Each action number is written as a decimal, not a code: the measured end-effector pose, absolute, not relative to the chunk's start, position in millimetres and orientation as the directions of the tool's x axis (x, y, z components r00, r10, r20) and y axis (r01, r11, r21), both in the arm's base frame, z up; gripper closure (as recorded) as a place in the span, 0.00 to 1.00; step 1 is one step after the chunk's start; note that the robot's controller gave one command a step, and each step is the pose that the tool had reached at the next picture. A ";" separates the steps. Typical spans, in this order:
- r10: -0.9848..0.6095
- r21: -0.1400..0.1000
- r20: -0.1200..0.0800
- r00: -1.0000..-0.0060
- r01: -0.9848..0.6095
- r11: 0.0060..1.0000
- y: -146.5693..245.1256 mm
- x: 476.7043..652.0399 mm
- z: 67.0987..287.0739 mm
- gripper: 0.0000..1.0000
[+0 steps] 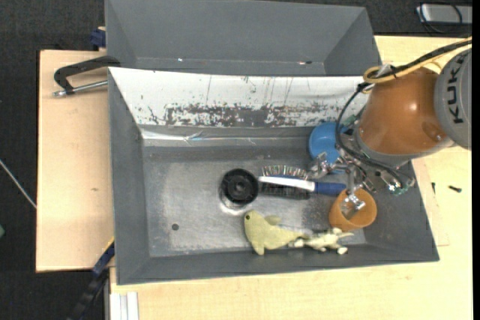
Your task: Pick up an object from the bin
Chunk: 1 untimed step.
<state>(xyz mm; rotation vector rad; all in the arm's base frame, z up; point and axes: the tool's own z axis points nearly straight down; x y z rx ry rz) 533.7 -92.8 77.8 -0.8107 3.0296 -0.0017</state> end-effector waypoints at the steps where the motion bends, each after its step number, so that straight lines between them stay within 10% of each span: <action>1: -0.500 -0.001 -0.003 -0.866 -0.500 0.866 -92.5 533.7 78.5 1.00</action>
Offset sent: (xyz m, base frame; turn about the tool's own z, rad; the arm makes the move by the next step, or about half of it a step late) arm 0.0000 0.0000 0.0000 0.0000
